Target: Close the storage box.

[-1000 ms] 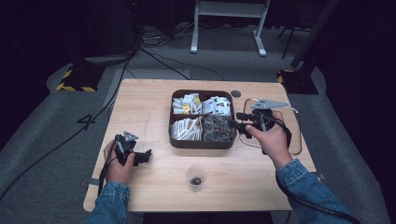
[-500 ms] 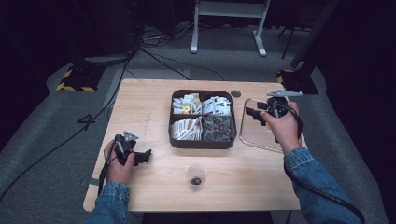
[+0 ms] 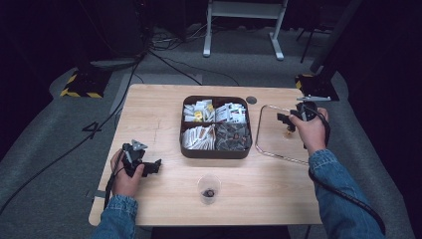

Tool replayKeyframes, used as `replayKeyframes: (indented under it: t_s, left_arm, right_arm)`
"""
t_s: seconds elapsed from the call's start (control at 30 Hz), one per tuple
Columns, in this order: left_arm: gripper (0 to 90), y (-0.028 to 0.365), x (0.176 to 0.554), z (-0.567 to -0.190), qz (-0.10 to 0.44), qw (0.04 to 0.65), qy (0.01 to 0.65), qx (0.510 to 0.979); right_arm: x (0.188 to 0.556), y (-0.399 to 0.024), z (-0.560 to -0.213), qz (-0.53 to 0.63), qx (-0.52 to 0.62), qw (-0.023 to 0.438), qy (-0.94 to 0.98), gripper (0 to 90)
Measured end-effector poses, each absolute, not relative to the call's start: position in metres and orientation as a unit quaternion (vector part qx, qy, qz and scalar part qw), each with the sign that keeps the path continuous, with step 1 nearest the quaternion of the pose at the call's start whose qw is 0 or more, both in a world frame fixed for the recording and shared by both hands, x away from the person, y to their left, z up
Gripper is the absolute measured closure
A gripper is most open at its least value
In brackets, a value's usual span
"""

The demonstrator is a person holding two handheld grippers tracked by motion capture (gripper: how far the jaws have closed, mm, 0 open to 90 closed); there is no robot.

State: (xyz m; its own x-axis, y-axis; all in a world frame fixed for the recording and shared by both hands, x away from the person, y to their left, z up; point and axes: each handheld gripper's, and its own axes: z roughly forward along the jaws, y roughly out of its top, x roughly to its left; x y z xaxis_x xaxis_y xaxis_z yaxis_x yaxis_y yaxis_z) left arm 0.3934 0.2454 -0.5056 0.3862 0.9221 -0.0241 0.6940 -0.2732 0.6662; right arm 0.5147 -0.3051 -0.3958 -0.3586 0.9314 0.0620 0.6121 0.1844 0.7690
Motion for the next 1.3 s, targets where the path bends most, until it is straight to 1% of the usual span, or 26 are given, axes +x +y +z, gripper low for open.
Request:
replayKeyframes:
  t_s: [0.17,0.47,0.57,0.83,0.93,1.0,1.03,1.1,1.3]
  left_arm:
    - [0.1,0.245,0.393,-0.506,0.188,0.303,0.521,0.775]
    - [0.1,0.245,0.393,-0.506,0.188,0.303,0.521,0.775]
    - [0.1,0.245,0.393,-0.506,0.188,0.303,0.521,0.775]
    - [0.1,0.245,0.393,-0.506,0.188,0.303,0.521,0.776]
    - [0.1,0.245,0.393,-0.506,0.187,0.303,0.521,0.775]
    - [0.1,0.245,0.393,-0.506,0.187,0.304,0.521,0.775]
    - [0.1,0.245,0.393,-0.506,0.187,0.304,0.521,0.775]
    - [0.1,0.245,0.393,-0.506,0.187,0.304,0.521,0.775]
    - [0.1,0.245,0.393,-0.506,0.188,0.303,0.521,0.776]
  right_arm:
    - [0.527,-0.318,-0.408,0.354,0.537,0.222,0.732,37.9]
    - [0.533,-0.331,-0.428,0.337,0.569,0.219,0.717,37.4]
    - [0.535,-0.341,-0.441,0.317,0.589,0.212,0.713,37.0]
    - [0.535,-0.341,-0.454,0.303,0.600,0.203,0.712,37.1]
    - [0.535,-0.341,-0.458,0.299,0.604,0.199,0.711,38.1]
    - [0.535,-0.342,-0.462,0.294,0.606,0.195,0.713,41.2]
    - [0.535,-0.342,-0.462,0.294,0.606,0.195,0.713,41.2]
    - [0.535,-0.341,-0.466,0.288,0.602,0.185,0.721,45.8]
    - [0.536,-0.334,-0.471,0.276,0.599,0.186,0.728,48.5]
